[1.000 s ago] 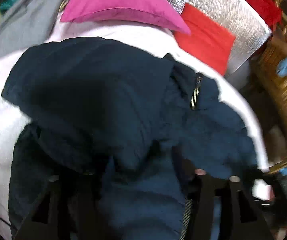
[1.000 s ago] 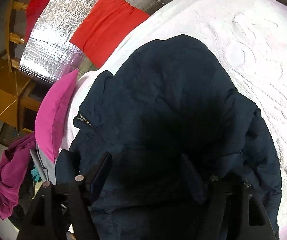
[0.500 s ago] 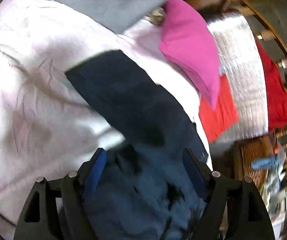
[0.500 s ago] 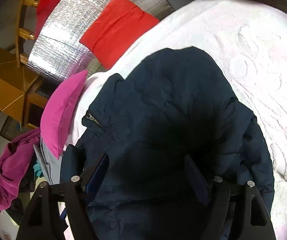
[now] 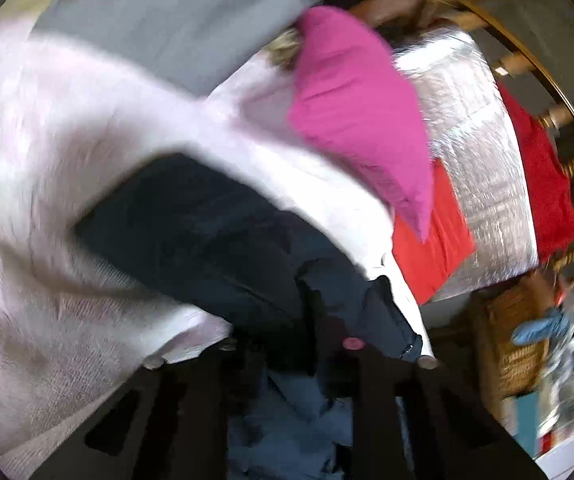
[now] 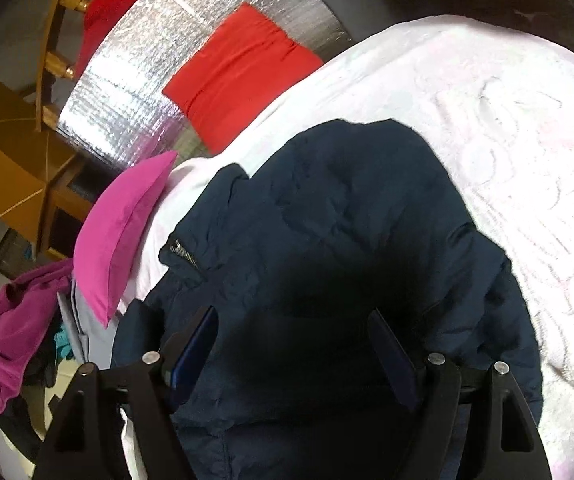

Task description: Fold large clothes

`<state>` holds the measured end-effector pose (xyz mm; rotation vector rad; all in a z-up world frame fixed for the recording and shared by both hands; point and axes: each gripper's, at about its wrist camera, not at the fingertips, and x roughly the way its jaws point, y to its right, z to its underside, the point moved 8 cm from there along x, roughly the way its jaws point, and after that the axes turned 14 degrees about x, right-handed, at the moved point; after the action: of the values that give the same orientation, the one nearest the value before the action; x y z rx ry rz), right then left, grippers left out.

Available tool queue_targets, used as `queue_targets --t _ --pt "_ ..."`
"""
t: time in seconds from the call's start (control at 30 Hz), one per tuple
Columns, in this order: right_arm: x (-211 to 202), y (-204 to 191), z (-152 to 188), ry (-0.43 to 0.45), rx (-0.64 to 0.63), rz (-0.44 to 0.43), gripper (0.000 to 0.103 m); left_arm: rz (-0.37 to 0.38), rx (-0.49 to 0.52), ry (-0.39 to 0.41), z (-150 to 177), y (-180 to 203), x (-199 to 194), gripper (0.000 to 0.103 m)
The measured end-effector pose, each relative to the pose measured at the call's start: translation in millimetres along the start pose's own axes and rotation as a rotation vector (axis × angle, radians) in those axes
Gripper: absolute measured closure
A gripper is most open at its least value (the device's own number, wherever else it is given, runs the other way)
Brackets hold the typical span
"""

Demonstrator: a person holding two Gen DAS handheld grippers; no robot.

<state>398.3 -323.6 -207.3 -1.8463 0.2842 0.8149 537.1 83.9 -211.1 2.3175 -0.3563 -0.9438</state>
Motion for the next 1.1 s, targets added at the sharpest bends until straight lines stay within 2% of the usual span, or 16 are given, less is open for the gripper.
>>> queue_targets --t 0.17,0.3,0.4,0.43,0.47,0.53,0.57,0.6,0.67,0.7,0.77,0.83,0.93,1.0,1.1 --pt "-20 7 -14 0.063 0.031 -0.017 0.023 -0.007 0.296 0.056 3 87 -27 0.088" --pt "-34 19 -28 0.095 0.081 -0.025 0.023 0.046 0.538 0.05 41 169 -40 0.089" --pt "-41 28 -36 0.107 0.127 -0.035 0.023 0.117 0.724 -0.044 96 228 -28 0.089" --pt "-42 30 -38 0.108 0.136 -0.039 0.023 0.118 0.816 -0.116 127 245 -16 0.087" --pt "-44 32 -40 0.111 0.143 -0.043 0.023 0.103 0.872 -0.175 143 252 -3 0.085" --pt "-46 34 -42 0.118 0.151 -0.045 0.023 0.055 0.95 -0.322 181 249 17 0.064" --pt "-46 35 -42 0.117 0.155 -0.047 0.023 0.031 0.945 -0.398 193 239 23 0.058" --pt "-46 36 -42 0.112 0.158 -0.05 0.023 0.02 0.922 -0.438 196 230 26 0.051" --pt "-41 35 -40 0.094 0.155 -0.054 0.023 0.043 0.826 -0.471 181 211 21 0.048" --pt "-39 33 -38 0.084 0.152 -0.057 0.023 0.074 0.77 -0.475 168 204 9 0.044" --pt "-35 27 -31 0.066 0.138 -0.068 0.023 0.126 0.698 -0.426 138 191 -16 0.036" --pt "-33 16 -24 0.054 0.098 -0.077 0.023 0.128 0.622 -0.334 100 173 -37 0.024" --pt "-29 -11 -8 0.049 -0.032 -0.084 0.023 0.098 0.47 -0.21 50 128 -56 0.021" --pt "-27 -33 6 0.041 -0.141 -0.106 0.023 0.033 0.353 -0.202 36 89 -52 0.021" --pt "-21 -67 37 0.016 -0.342 -0.131 0.022 -0.06 0.276 -0.241 43 52 -37 0.023"
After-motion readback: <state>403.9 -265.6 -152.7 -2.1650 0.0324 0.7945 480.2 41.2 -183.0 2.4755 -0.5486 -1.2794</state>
